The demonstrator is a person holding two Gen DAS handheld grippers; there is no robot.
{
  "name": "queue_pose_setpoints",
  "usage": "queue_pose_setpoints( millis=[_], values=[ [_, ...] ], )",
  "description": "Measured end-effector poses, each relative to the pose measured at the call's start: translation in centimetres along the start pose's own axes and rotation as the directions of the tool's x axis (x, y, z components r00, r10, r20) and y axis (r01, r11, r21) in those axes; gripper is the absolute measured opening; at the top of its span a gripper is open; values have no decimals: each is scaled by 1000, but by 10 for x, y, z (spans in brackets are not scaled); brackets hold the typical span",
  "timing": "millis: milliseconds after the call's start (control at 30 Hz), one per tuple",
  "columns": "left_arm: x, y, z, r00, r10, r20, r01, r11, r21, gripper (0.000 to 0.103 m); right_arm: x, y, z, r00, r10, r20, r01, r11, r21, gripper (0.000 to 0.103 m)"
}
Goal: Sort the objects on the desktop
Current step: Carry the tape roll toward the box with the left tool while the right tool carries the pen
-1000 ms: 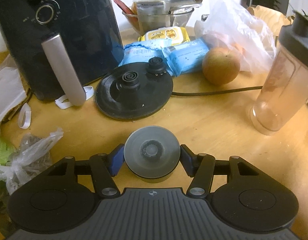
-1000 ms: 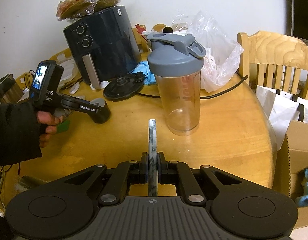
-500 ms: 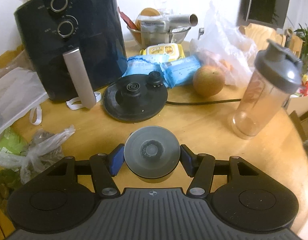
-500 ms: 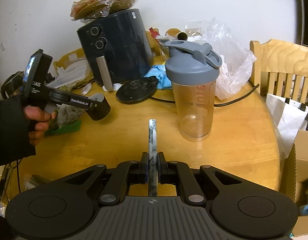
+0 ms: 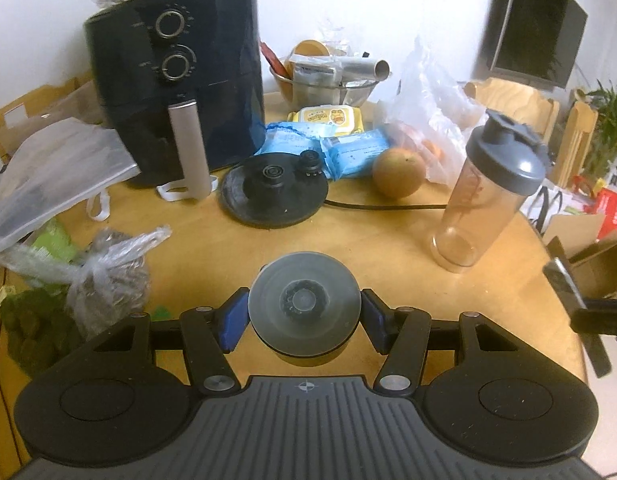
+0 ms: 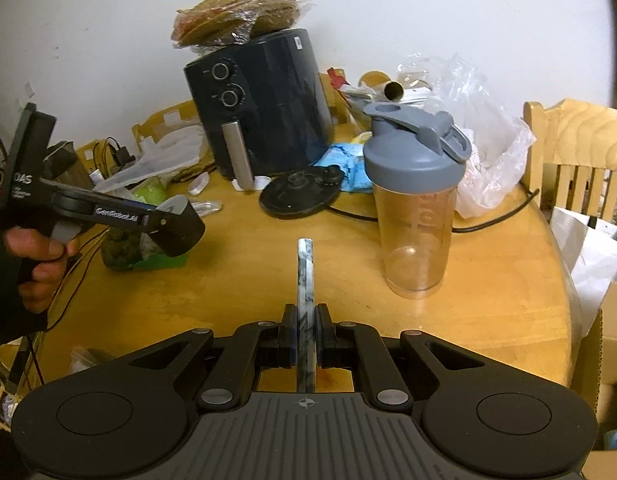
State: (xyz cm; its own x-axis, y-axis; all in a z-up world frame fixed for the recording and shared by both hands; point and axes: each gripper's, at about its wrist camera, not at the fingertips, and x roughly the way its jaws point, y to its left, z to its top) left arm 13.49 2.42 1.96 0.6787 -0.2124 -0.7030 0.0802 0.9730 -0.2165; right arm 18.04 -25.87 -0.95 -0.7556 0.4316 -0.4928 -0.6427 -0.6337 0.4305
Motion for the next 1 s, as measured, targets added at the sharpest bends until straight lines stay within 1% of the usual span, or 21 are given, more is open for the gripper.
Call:
queue_pose_setpoints(
  millis=[267, 300, 567, 833, 1000],
  values=[
    [-34, -2, -15, 1000, -5, 16, 6, 999, -44, 57, -6, 7, 1, 997, 71, -7, -71, 997, -29, 11],
    [-38, -3, -18, 1000, -6, 15, 7, 999, -50, 57, -6, 8, 1, 994, 102, -25, -103, 994, -41, 11],
    [-59, -14, -46, 1000, -24, 1, 24, 995, -93, 57, -7, 10, 3, 988, 154, -35, -155, 986, -58, 11],
    [-65, -27, -75, 998, -43, -41, 37, 991, -127, 57, -9, 13, -3, 977, 203, -67, -208, 975, -77, 11],
    [-65, -33, -91, 997, -43, -63, 34, 989, -147, 57, -11, 15, -8, 967, 236, -96, -244, 966, -88, 11]
  ],
)
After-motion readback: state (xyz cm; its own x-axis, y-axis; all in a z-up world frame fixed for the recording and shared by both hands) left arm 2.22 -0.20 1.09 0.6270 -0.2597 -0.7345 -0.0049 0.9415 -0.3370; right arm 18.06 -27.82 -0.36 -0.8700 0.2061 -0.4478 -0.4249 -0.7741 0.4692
